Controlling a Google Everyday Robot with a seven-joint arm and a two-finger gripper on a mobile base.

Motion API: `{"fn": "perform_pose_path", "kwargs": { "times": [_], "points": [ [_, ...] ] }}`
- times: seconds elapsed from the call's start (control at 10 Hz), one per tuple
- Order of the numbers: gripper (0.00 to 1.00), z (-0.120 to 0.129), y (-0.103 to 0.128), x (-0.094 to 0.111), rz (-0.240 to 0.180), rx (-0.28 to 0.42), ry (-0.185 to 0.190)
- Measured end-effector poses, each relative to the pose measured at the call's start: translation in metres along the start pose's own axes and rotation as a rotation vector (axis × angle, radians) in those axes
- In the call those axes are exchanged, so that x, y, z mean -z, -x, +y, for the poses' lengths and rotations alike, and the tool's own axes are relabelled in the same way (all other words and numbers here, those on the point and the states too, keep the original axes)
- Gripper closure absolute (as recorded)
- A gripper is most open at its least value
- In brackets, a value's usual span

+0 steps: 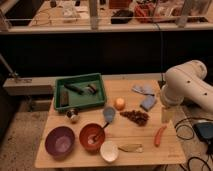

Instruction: Place eraser in paper cup

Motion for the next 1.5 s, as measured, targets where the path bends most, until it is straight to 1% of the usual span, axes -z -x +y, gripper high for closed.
{"fn": "perform_pose_path", "kwargs": {
  "times": [0.6, 0.8, 1.0, 1.3, 1.5],
  "points": [
    [0.2, -0.001, 0.001, 0.001, -0.003, 0.006, -0.003],
    [0.2, -0.013, 0.029, 0.008, -0.03, 0.06, -0.01],
    [0.2, -0.02, 0.054, 0.013, -0.053, 0.092, -0.013],
    [0.2, -0.029, 0.066, 0.018, -0.063, 0.142, -0.021],
    [0.2, -0.033, 0.092, 0.021, -0.085, 0.175, -0.024]
  ]
}}
